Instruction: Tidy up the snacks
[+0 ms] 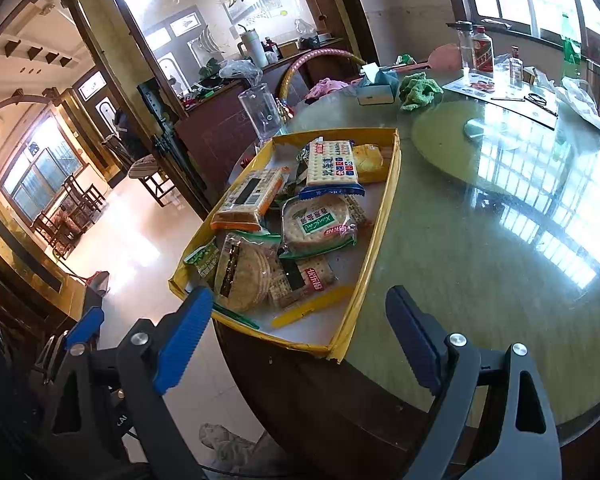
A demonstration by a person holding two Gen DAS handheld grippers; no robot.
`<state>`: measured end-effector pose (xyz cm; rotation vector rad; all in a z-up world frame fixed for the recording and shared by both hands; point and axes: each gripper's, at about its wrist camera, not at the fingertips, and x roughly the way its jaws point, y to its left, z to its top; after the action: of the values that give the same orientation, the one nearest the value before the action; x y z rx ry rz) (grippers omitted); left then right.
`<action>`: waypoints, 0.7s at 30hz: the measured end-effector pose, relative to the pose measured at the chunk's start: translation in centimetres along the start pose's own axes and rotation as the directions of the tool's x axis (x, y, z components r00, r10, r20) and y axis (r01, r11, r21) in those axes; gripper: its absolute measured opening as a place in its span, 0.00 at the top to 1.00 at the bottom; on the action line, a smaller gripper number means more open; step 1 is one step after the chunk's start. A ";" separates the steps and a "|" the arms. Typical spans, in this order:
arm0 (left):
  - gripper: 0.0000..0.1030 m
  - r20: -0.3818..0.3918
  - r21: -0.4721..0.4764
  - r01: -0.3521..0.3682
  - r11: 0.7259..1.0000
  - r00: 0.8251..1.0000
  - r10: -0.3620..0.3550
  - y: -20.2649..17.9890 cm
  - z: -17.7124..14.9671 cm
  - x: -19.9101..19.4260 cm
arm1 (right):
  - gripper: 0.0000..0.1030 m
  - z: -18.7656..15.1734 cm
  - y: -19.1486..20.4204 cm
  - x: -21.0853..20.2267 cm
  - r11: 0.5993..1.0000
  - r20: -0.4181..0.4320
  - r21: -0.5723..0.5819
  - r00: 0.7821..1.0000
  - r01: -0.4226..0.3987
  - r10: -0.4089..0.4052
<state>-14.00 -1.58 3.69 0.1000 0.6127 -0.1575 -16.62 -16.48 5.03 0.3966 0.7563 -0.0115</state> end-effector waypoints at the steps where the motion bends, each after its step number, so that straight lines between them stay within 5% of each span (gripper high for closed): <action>1: 0.20 0.002 0.000 -0.001 1.000 1.000 0.001 0.0 0.0 -0.1 | 0.14 0.0 -0.1 0.0 1.000 0.000 0.003 1.000 0.001 -0.001; 21: 0.20 -0.017 0.001 -0.015 1.000 1.000 0.015 -0.4 0.0 0.3 | 0.14 -0.1 -0.5 0.1 1.000 -0.002 0.013 1.000 0.007 -0.007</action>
<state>-13.77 -1.99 3.49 0.1068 0.6290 -0.1427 -16.68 -16.91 4.70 0.4069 0.7601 -0.0226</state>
